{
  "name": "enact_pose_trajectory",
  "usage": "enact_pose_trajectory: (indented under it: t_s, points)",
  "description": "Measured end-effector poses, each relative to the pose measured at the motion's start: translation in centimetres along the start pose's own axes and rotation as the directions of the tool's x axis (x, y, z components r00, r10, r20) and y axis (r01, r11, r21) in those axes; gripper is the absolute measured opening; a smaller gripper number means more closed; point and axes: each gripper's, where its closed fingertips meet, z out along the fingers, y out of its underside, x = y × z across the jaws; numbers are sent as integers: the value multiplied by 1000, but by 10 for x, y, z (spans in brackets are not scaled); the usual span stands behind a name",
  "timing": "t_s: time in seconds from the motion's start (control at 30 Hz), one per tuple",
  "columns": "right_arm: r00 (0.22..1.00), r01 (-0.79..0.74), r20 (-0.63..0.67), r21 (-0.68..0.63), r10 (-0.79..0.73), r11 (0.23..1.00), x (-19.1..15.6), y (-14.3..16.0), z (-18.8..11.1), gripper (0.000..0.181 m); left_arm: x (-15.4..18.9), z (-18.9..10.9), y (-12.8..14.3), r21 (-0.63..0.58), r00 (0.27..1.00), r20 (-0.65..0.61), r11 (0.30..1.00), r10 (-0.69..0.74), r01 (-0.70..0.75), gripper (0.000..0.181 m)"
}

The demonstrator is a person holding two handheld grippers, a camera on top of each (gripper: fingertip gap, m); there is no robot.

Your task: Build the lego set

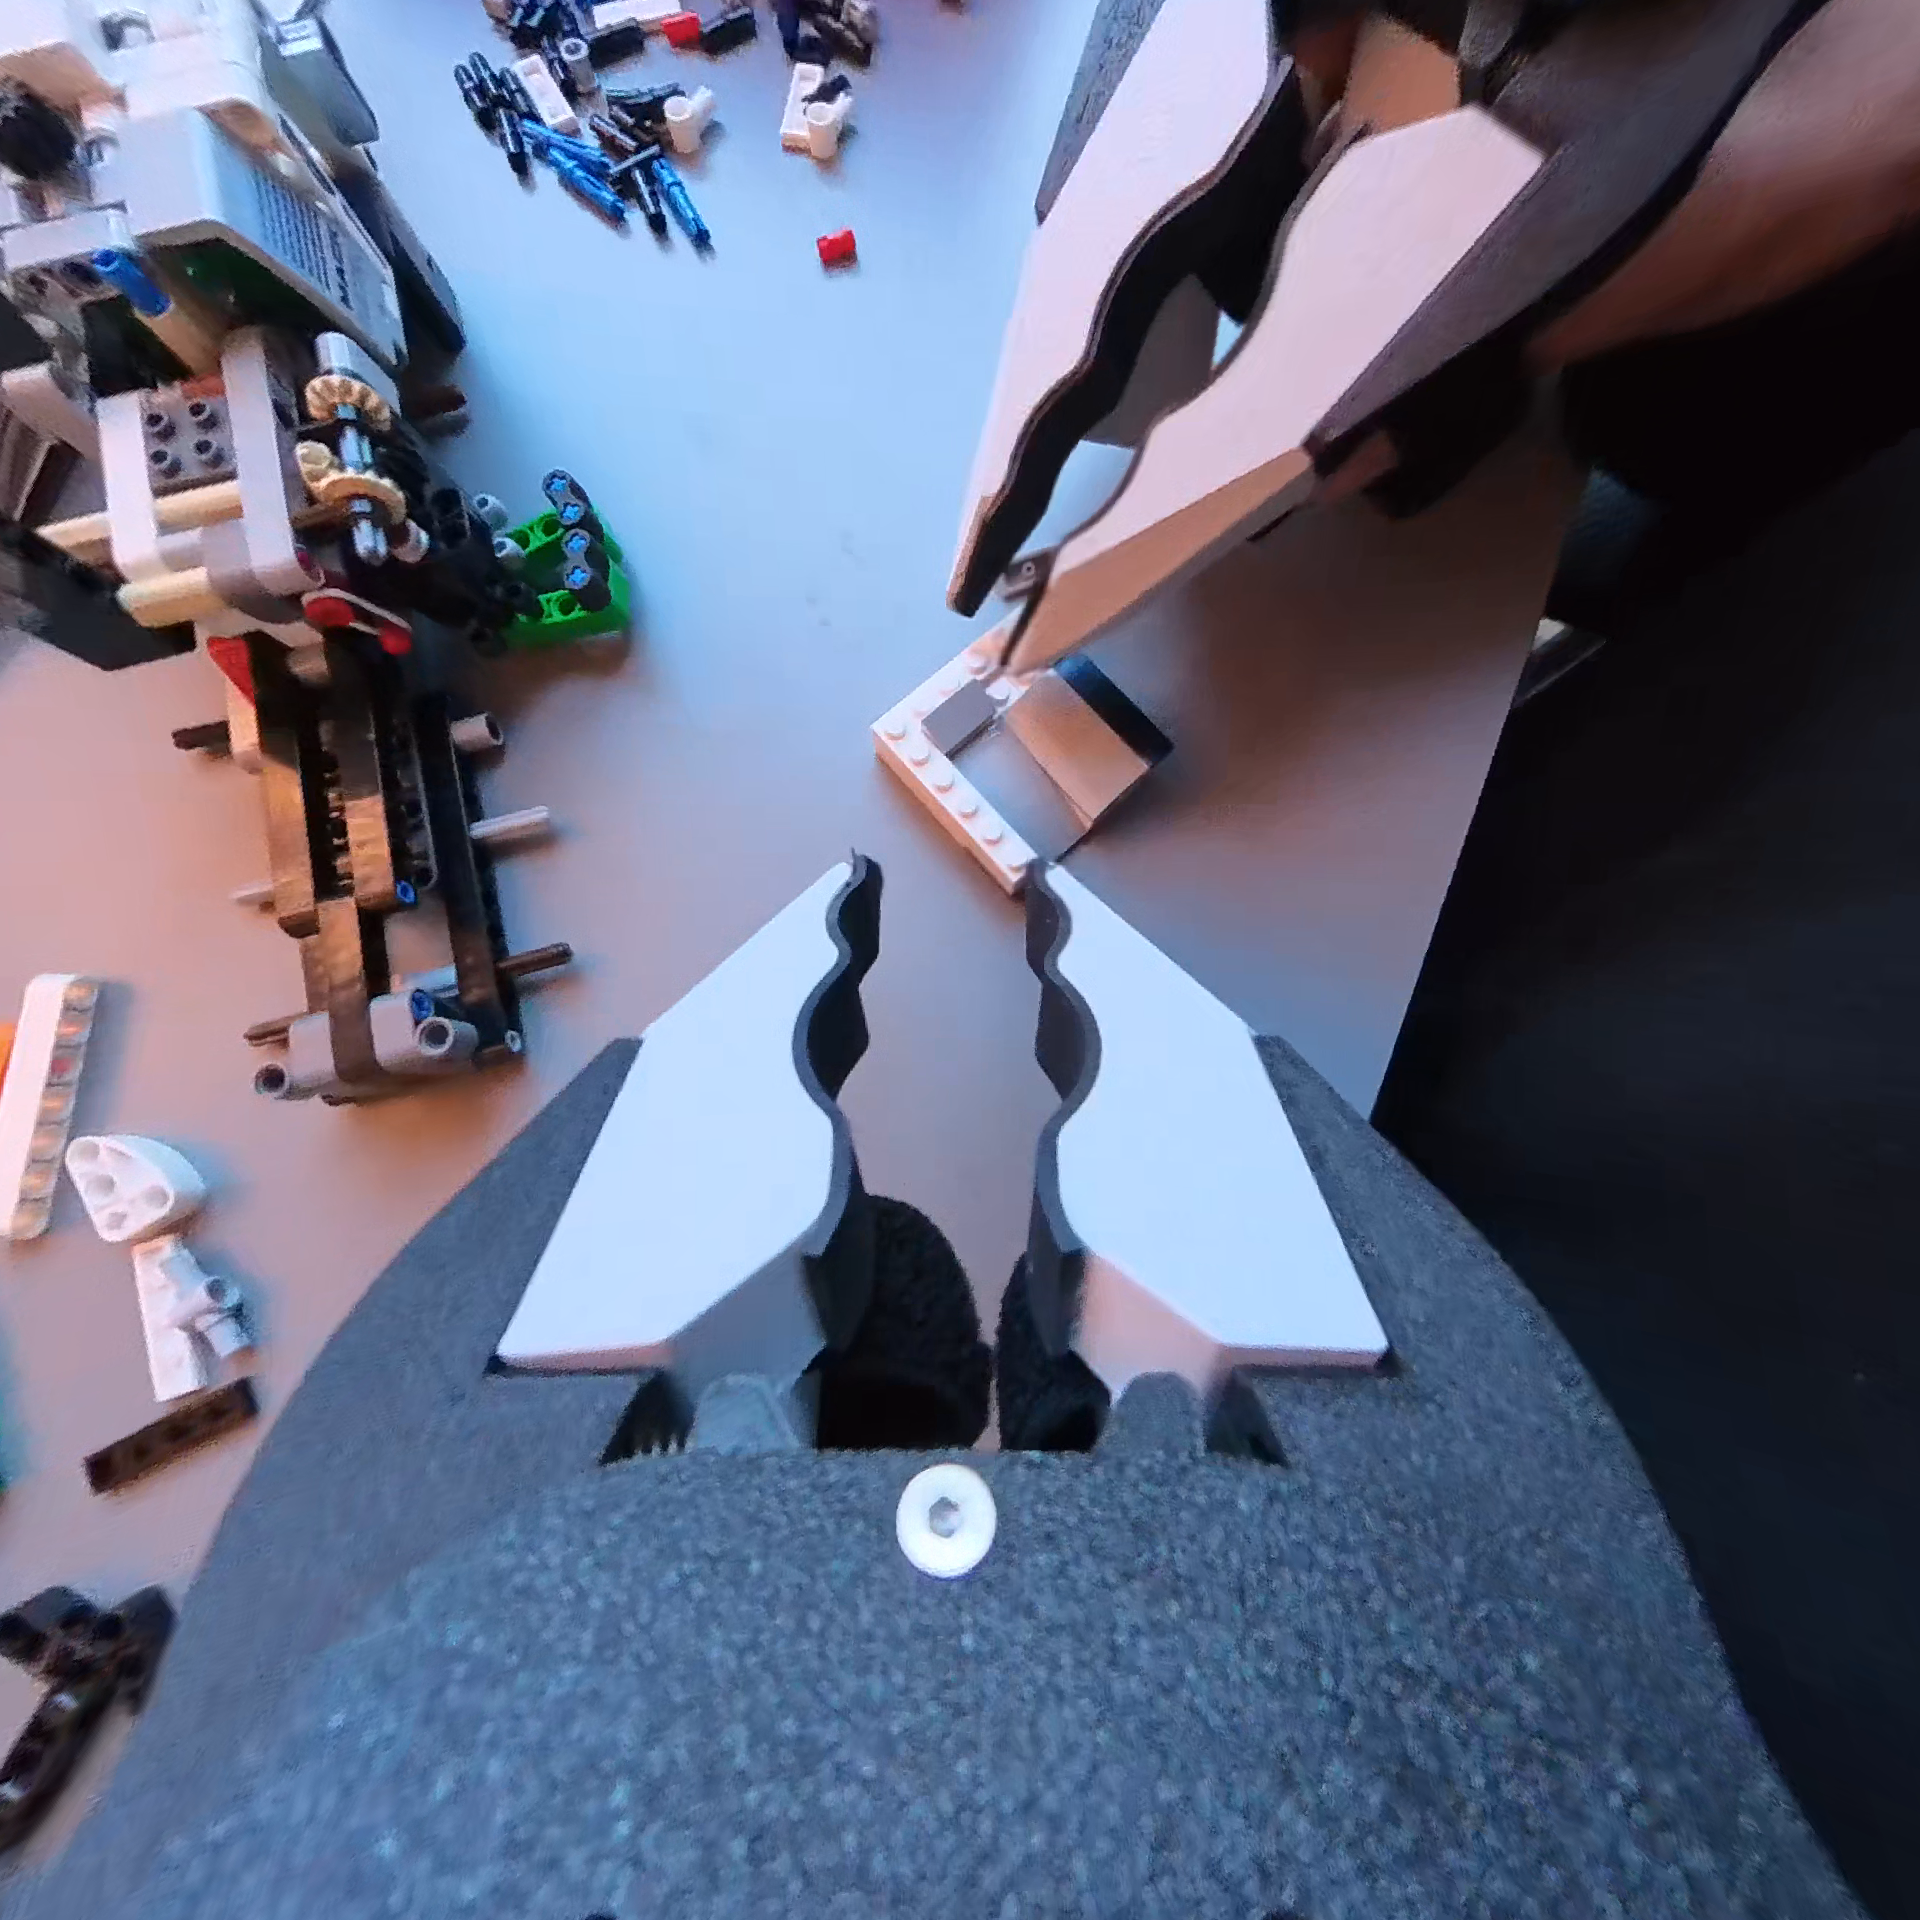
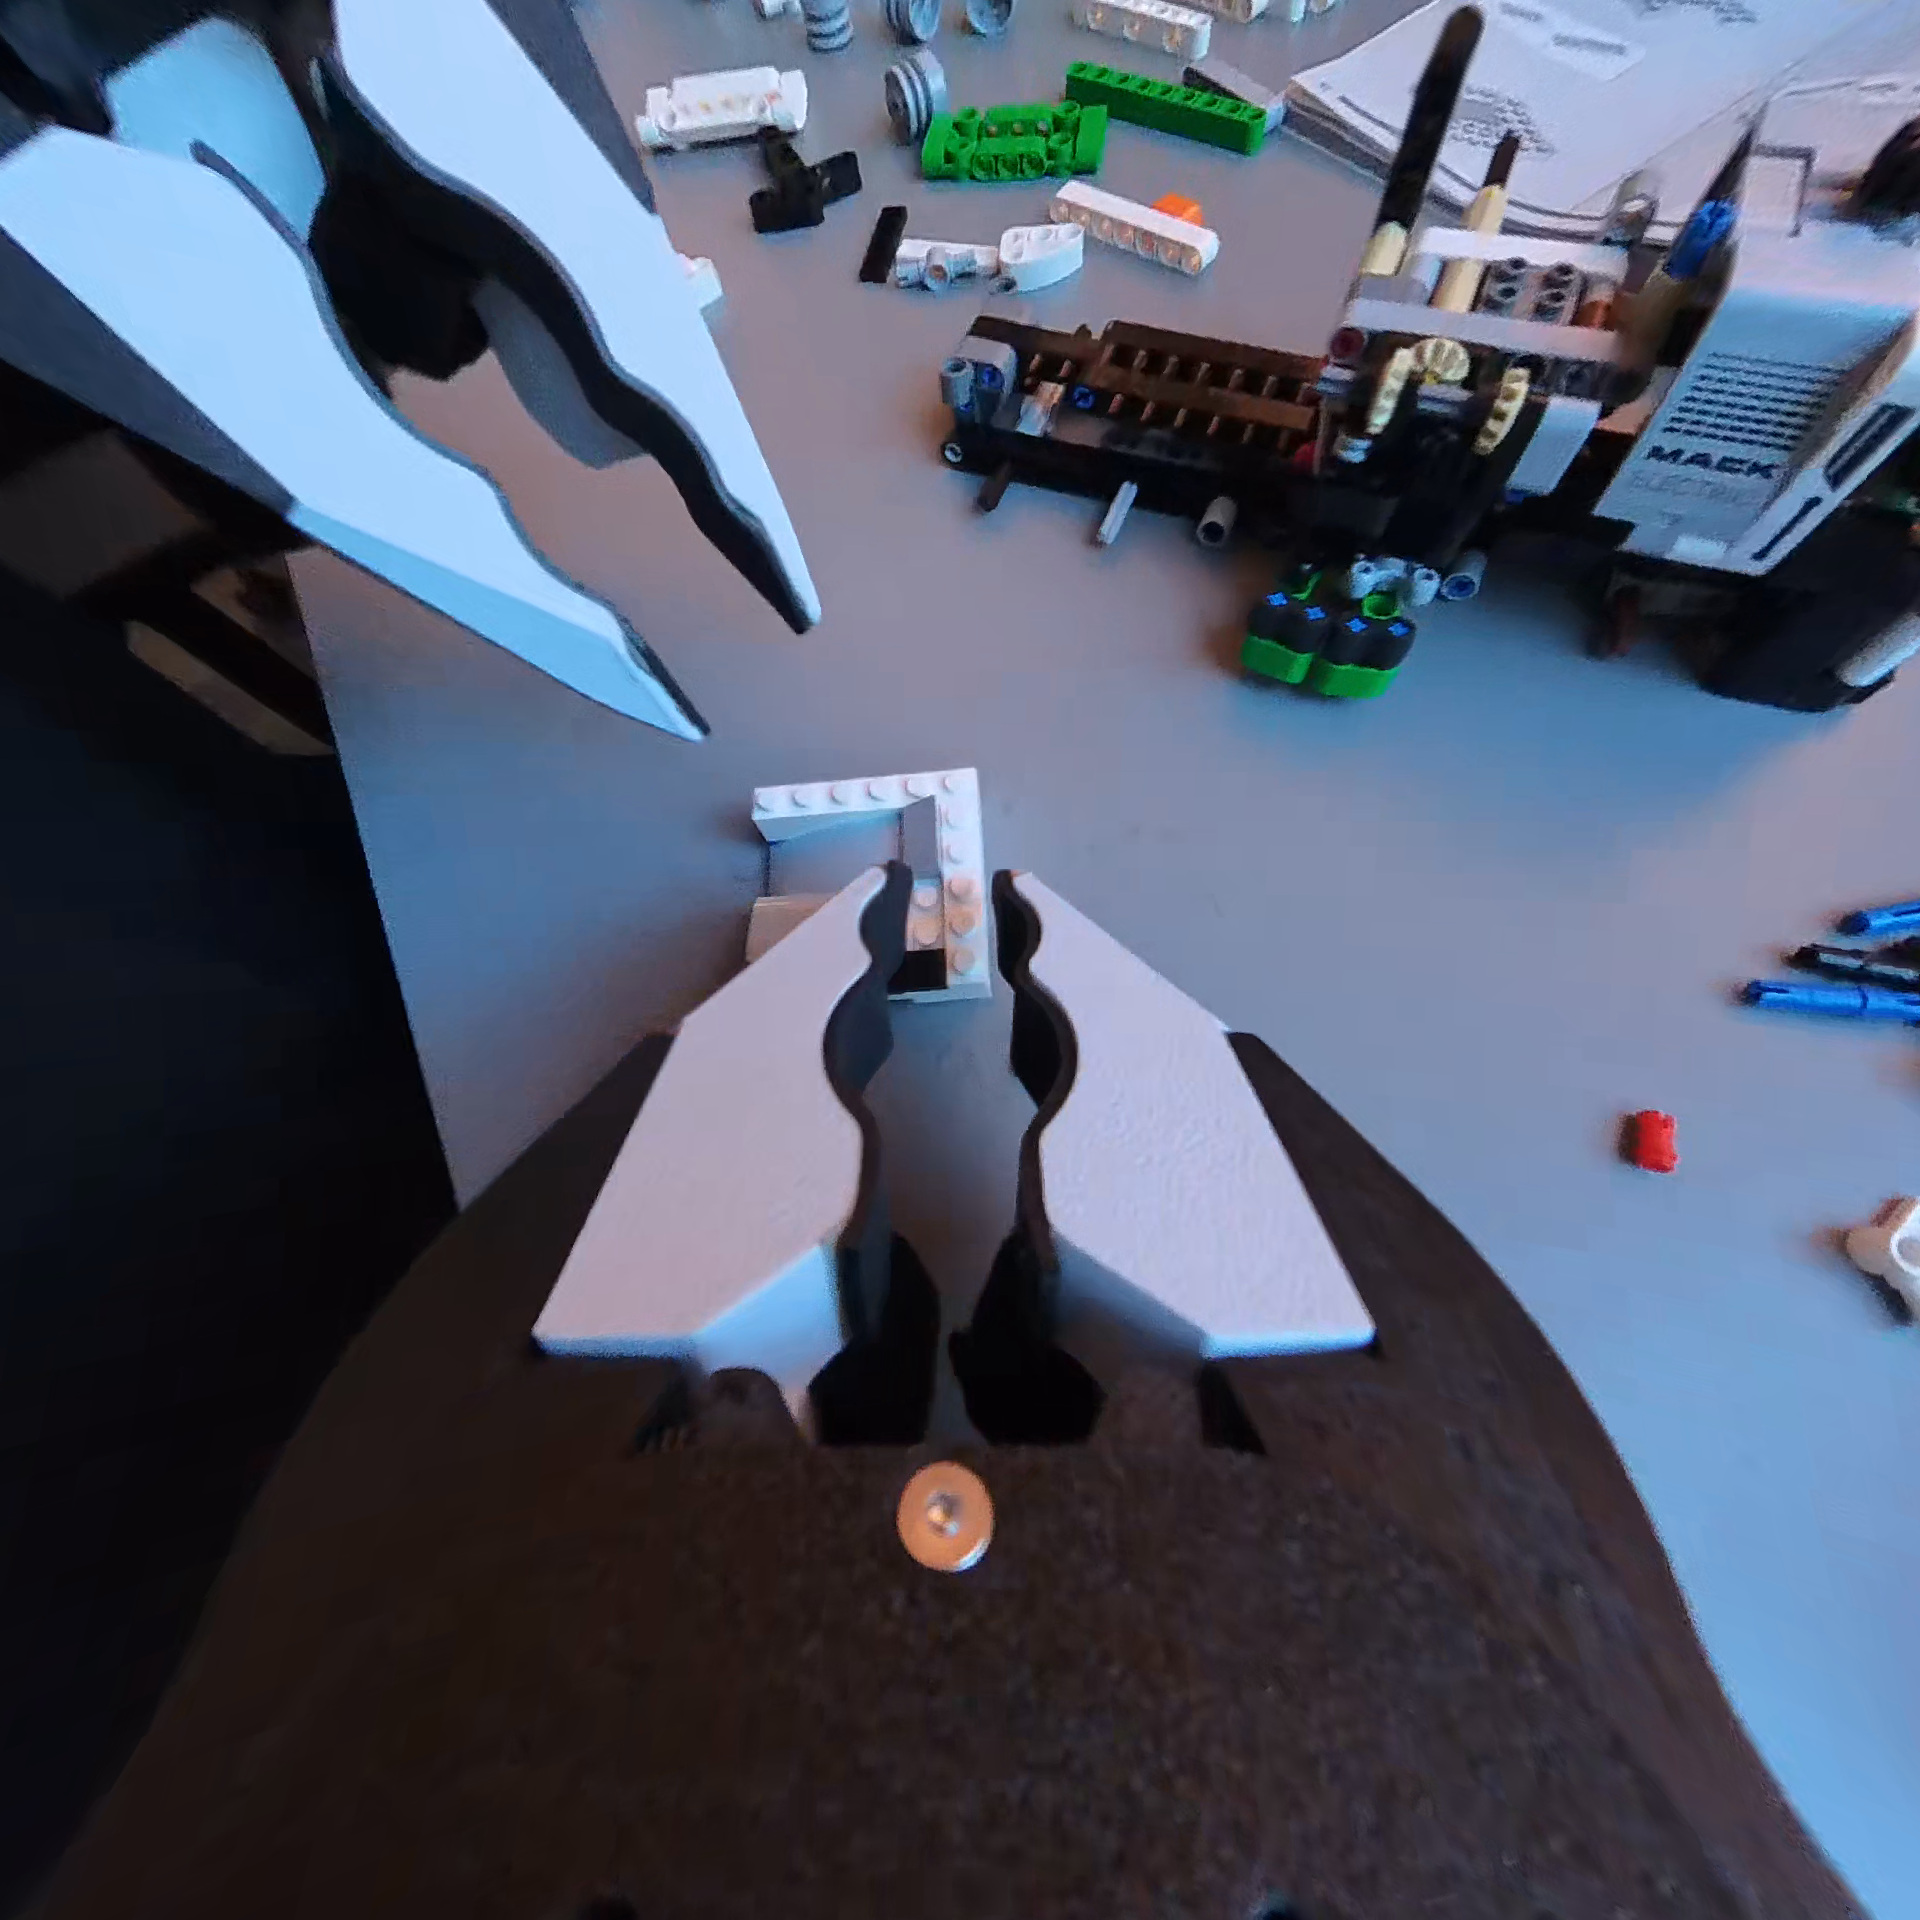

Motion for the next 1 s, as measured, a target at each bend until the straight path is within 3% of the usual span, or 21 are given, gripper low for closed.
enact_pose_trajectory:
  t_s: [0.27, 0.57, 0.8, 0.9, 1.0]
  points:
    - [999, -14, -29, 1, 14, 1000, 10, 4, -8, 14, 3, 13, -8, 53, 984, -85, 986, -155, 160, 25]
    - [996, -73, -46, 69, 77, 995, 6, 4, -12, 15, 7, 31, 7, 3, 984, 19, 984, -175, 175, 29]
    - [996, -86, 17, 76, 85, 993, 0, 1, -11, 15, 6, 34, 4, 20, 976, 25, 976, -216, 216, 16]
    - [989, -151, 19, 66, 150, 986, 7, 1, -10, 15, 6, 33, 4, 24, 969, 3, 969, -245, 245, 11]
    - [947, -300, 139, 68, 289, 951, 6, -6, -11, 22, 5, 31, 4, 30, 974, 6, 974, -227, 226, 8]
